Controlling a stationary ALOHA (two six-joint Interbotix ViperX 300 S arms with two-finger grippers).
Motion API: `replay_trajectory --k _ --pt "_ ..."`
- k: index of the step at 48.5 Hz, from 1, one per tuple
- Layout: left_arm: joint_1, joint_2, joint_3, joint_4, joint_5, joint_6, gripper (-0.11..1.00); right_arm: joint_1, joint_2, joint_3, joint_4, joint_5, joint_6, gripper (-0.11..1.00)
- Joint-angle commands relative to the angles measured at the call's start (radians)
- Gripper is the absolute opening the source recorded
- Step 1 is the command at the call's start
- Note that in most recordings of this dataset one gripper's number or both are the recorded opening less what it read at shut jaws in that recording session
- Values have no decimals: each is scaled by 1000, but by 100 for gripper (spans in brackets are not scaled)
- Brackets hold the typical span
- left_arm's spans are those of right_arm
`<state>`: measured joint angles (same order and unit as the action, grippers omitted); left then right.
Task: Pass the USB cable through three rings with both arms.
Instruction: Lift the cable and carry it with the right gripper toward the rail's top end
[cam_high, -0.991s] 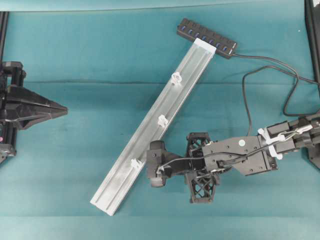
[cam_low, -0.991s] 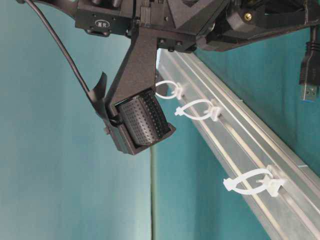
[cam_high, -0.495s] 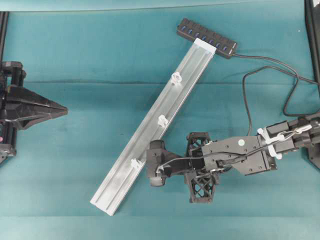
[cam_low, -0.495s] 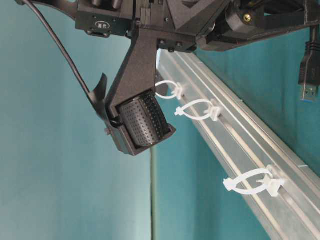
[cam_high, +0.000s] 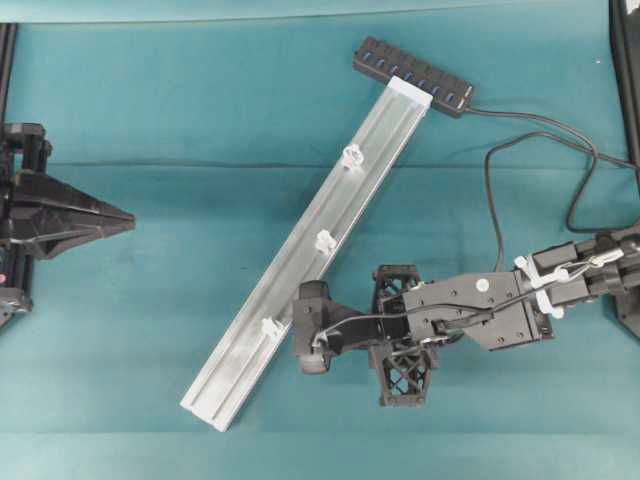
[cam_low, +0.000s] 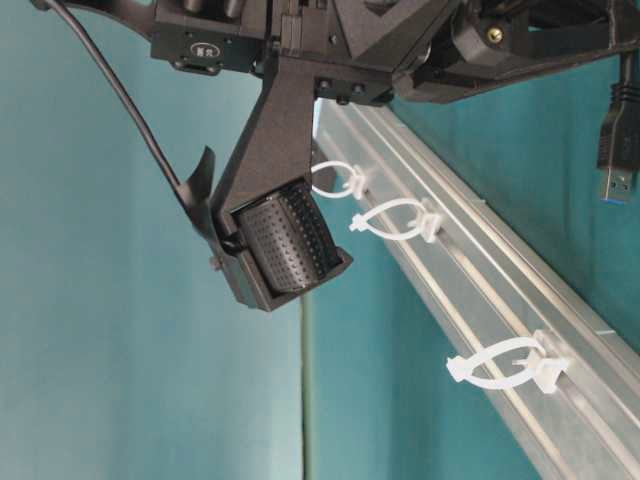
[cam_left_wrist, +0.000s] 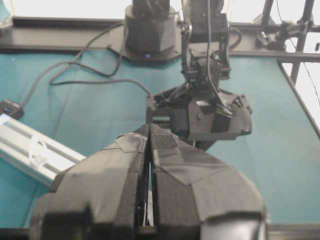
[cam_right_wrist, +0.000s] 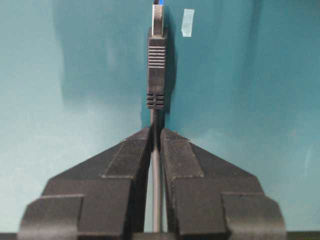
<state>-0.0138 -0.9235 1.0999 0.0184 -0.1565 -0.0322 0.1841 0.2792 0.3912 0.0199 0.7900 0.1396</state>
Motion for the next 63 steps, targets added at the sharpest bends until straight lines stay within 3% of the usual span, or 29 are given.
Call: replay_trajectory --k 1,16,27,43,56,63 --pt "0 -2 -23 3 -5 -2 -1 -11 -18 -18 -3 34 -29 11" --pt "0 -15 -23 3 9 0 -1 -66 -167 -81 15 129 -61 11" --pt "3 -44 -28 3 44 -9 -1 -147 -268 -155 81 290 -153 11" --pt "3 -51 -29 2 49 -12 -1 -321 -290 -279 101 644 -414 11" --pt "3 -57 -41 3 43 -15 -1 -483 -302 -319 98 637 -537 11" --pt "9 -54 -49 3 57 -15 -1 -558 -302 -344 98 632 -660 11"
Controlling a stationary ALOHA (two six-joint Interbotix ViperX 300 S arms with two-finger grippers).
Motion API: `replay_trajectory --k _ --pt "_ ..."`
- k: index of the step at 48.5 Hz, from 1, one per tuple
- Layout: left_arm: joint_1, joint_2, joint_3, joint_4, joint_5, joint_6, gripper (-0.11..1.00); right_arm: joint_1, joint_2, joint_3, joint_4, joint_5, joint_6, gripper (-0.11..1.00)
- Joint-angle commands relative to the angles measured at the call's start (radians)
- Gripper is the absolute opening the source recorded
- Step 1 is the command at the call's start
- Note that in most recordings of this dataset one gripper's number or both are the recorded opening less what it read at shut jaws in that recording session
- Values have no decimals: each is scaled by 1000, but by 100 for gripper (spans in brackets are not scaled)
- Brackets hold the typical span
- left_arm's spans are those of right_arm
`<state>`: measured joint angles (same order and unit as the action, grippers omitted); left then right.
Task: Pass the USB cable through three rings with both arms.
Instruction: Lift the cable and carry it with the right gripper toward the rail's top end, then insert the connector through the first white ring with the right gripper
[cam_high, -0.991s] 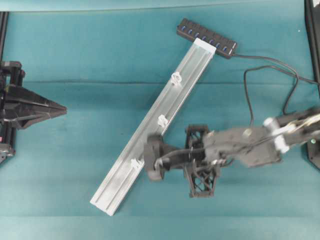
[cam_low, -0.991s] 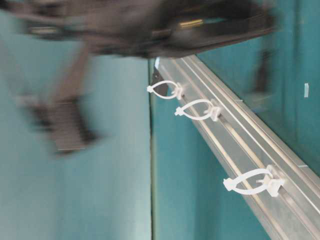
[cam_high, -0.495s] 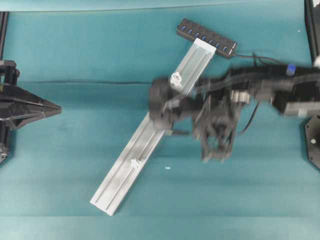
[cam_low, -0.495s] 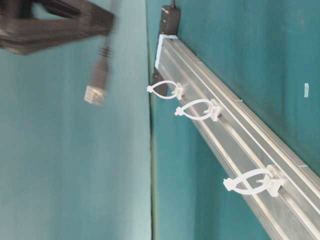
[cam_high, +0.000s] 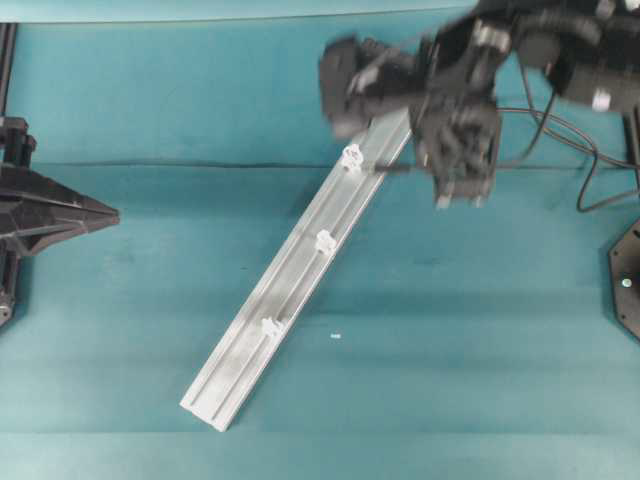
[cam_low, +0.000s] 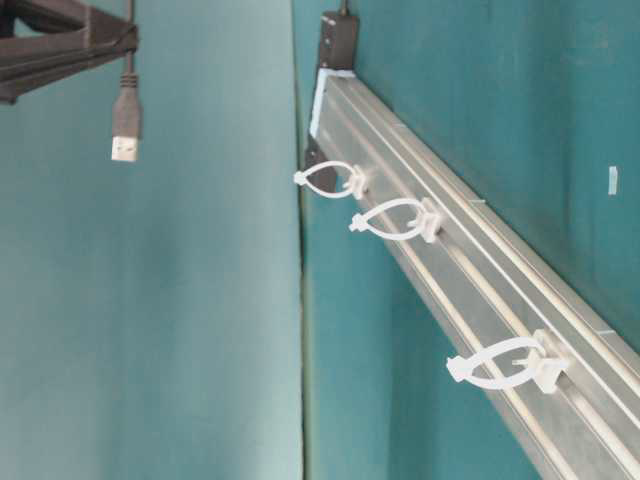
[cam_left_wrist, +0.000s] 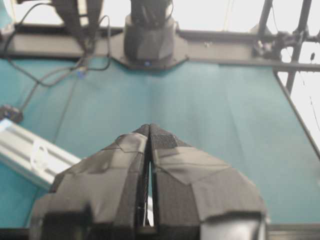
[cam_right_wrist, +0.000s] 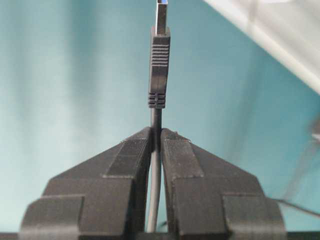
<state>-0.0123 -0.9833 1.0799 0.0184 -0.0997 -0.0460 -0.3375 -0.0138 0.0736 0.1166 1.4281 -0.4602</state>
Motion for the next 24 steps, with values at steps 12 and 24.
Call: replay_trajectory --k 12,24 --pt "17 15 -60 3 2 -2 -1 -149 -2 -40 -11 -48 -264 11" --pt "17 57 -106 3 3 -2 -1 -199 -15 28 -58 -181 -460 11"
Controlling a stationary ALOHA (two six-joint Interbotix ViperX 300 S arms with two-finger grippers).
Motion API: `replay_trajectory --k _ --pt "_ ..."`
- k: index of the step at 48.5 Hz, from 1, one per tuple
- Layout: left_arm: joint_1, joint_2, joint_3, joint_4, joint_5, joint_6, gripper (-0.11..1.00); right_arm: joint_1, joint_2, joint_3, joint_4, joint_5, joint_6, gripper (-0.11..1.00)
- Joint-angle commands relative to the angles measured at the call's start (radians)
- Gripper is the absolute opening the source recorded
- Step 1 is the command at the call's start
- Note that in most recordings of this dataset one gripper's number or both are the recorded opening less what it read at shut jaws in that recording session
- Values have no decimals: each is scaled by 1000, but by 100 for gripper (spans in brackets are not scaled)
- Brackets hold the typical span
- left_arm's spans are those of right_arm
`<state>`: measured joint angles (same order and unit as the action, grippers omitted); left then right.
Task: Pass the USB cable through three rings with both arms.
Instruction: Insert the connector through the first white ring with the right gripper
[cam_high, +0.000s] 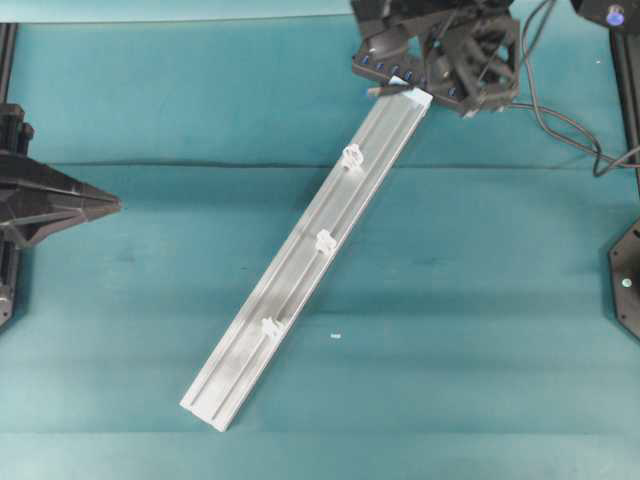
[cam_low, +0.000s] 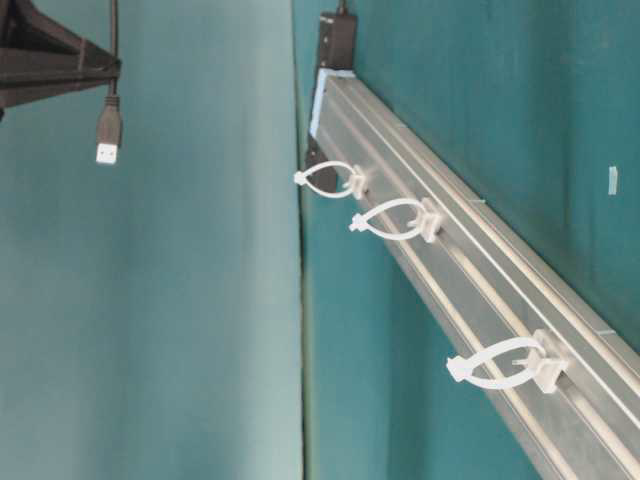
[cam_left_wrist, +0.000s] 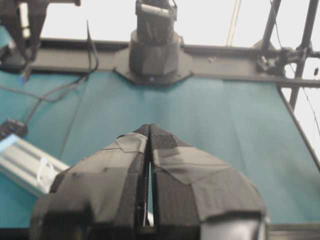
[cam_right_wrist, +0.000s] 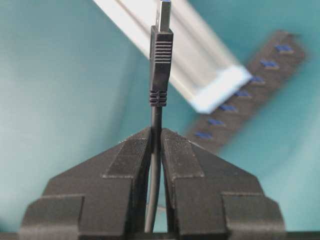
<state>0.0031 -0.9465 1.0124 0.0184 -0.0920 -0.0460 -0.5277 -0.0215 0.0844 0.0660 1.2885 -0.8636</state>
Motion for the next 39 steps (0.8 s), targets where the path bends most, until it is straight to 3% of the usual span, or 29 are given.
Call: replay_trajectory --k 1,12,25,39 --pt "2 25 -40 3 -5 -2 -1 -11 -8 23 -9 -51 -71 11" --pt "2 35 -54 3 5 -2 -1 -46 -3 110 -43 -133 -258 11" --pt "2 32 -61 2 -2 -5 -1 -80 5 242 -51 -364 -454 11" --pt "2 40 -61 2 -3 -55 -1 -75 58 279 -51 -442 -492 11"
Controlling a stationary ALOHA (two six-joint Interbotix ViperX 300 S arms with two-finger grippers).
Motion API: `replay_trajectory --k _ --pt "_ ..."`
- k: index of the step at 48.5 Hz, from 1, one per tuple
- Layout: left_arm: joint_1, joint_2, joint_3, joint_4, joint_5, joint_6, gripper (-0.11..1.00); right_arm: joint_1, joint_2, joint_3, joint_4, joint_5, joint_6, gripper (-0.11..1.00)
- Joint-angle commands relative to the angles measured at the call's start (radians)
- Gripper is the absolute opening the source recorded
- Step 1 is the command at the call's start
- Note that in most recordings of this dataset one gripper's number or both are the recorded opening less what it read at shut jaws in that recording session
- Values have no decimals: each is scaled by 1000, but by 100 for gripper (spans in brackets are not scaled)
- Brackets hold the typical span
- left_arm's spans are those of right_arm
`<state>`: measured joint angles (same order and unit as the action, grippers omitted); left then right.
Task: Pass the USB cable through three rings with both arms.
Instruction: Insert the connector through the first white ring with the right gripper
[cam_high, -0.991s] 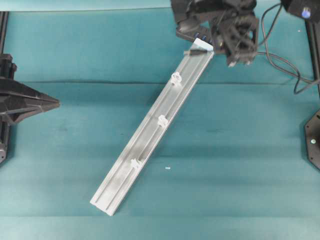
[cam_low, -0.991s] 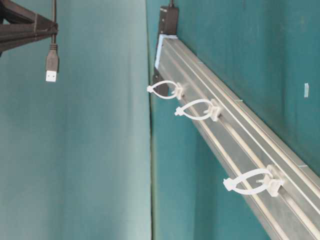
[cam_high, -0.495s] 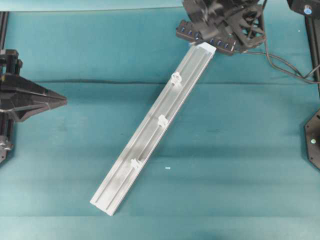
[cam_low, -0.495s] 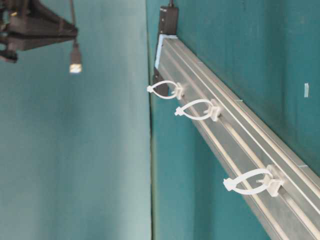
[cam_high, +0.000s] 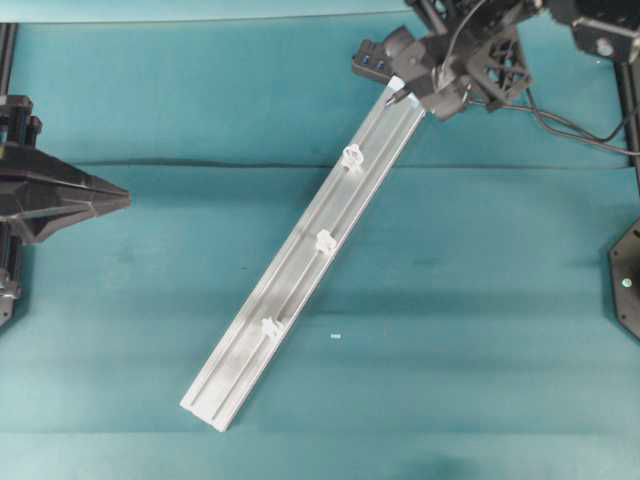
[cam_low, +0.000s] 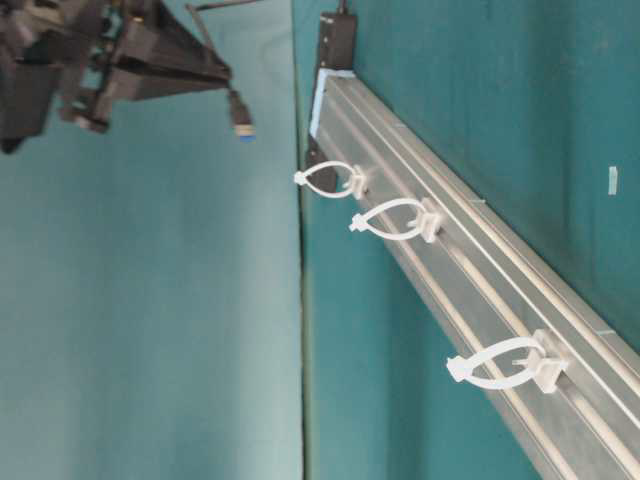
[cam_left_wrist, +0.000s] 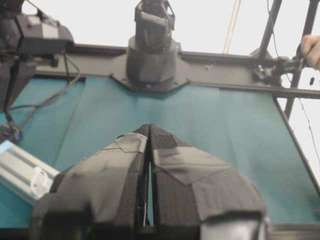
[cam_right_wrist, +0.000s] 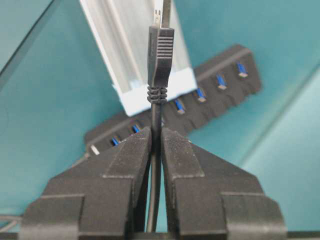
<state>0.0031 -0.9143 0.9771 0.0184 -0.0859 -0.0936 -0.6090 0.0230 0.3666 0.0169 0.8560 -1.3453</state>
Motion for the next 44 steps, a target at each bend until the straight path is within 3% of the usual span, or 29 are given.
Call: replay_trajectory --k 1,11,21,44 --pt "2 9 -26 2 -9 -12 -1 8 17 -5 0 -12 -12 11" --pt "2 41 -28 3 -9 -20 -1 14 55 -8 -2 -61 -23 11" --pt "2 75 -31 3 -9 -20 -1 43 86 -9 3 -81 -98 11" --pt "2 84 -41 3 -9 -20 -1 114 117 -14 18 -137 -103 11"
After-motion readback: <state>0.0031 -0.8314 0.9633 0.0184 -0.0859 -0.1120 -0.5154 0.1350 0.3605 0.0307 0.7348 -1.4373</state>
